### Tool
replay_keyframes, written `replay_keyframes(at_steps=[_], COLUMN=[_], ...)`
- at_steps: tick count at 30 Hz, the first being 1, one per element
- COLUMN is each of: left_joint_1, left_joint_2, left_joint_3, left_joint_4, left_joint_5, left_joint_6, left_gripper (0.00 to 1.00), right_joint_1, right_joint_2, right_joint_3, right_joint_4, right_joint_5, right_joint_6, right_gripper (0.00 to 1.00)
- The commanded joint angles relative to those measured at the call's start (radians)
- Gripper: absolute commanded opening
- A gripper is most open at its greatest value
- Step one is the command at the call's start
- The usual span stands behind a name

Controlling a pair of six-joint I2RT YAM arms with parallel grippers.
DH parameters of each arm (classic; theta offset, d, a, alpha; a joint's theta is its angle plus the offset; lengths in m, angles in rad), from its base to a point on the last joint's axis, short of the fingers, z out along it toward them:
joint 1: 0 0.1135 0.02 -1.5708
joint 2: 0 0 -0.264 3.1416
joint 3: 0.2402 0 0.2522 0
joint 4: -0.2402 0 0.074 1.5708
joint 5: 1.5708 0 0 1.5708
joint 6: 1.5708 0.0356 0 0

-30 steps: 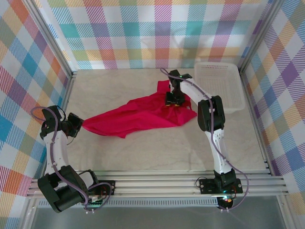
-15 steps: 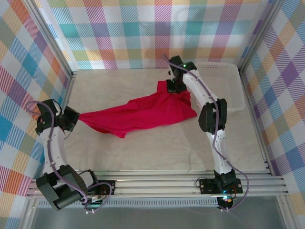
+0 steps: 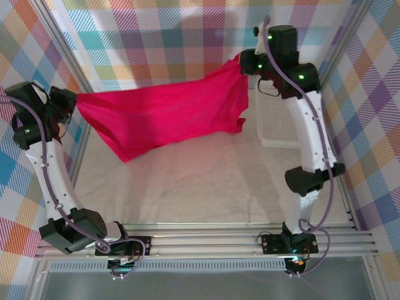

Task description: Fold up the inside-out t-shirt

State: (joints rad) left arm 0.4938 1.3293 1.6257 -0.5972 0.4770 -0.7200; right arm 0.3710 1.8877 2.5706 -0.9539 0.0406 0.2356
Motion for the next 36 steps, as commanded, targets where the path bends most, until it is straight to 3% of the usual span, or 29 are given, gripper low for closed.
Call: replay_keyframes(at_steps=[1,8,11,17,23,29,36], left_joint_1=[0.025,0.069,0.076,0.087,0.092,0.093,0.083], left_joint_2=[0.031,0.106,0.1,0.06,-0.016,-0.071,-0.054], left_joint_3=[0.141,0.422,0.473,0.512,0.507,0.48,0.23], left_joint_4=[-0.008,-0.023,-0.021,-0.035,-0.061,-0.055,0.1], left_joint_5=[0.023,0.064,0.075,0.086,0.055,0.025,0.095], left_joint_6=[-0.032,-0.089,-0.102,-0.104,-0.1,-0.108,-0.197], left_gripper=[0.0,0.0,0.0,0.0,0.0,0.0,0.0], right_joint_1=[-0.015,-0.037,-0.037,-0.037,-0.037,-0.037,-0.037], right_joint_2=[-0.063,-0.183,-0.225,-0.326,-0.437,-0.451,-0.329], right_joint_3=[-0.027,-0.001,-0.02,-0.102,-0.208,-0.218,-0.242], right_joint_4=[0.139,0.222,0.224,0.244,0.29,0.287,0.287], right_joint_5=[-0.035,-0.06,-0.119,-0.105,-0.097,-0.117,-0.159], right_joint_6=[0.031,0.013,0.007,0.005,-0.006,-0.01,0.0], right_gripper=[0.0,0.0,0.0,0.0,0.0,0.0,0.0])
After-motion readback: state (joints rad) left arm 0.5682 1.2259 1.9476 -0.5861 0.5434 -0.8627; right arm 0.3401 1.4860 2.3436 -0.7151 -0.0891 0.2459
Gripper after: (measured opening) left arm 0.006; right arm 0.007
